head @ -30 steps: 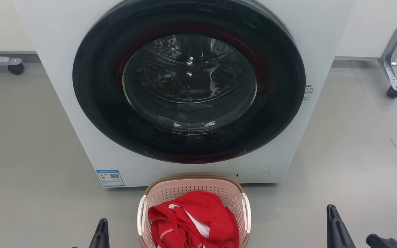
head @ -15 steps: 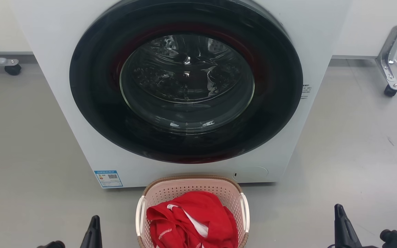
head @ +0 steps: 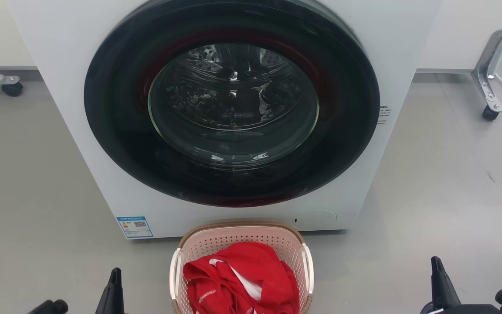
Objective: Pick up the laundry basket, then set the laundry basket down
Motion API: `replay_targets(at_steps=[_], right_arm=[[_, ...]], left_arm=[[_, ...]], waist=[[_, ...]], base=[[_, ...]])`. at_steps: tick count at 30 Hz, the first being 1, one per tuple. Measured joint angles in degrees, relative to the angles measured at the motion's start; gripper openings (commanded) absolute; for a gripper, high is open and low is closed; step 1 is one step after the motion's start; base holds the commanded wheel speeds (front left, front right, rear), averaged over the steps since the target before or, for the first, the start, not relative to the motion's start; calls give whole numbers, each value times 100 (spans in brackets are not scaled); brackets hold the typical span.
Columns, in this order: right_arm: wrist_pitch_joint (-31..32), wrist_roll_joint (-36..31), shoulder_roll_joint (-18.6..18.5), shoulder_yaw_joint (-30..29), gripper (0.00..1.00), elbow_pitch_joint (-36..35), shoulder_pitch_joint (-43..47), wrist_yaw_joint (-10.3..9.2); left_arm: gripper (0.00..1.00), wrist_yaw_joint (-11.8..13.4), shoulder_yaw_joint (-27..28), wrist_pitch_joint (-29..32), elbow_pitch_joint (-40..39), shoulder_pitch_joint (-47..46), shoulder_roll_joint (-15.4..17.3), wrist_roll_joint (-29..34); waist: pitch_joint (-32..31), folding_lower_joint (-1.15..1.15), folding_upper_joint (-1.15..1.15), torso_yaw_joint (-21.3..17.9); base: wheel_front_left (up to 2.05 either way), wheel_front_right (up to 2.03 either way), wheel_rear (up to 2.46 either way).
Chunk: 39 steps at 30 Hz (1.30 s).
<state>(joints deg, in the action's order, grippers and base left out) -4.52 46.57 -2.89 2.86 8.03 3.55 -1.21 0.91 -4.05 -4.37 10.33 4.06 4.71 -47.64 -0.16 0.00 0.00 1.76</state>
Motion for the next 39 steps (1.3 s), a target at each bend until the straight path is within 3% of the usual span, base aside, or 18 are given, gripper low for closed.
replay_targets(at_steps=[39], right_arm=[[768,3181,27,-744,0,649,-560,578]], left_arm=[[0,-553,654,781,456,-549,-152,-3111]], waist=[[19,0,0,-126]], base=[[0,0,0]])
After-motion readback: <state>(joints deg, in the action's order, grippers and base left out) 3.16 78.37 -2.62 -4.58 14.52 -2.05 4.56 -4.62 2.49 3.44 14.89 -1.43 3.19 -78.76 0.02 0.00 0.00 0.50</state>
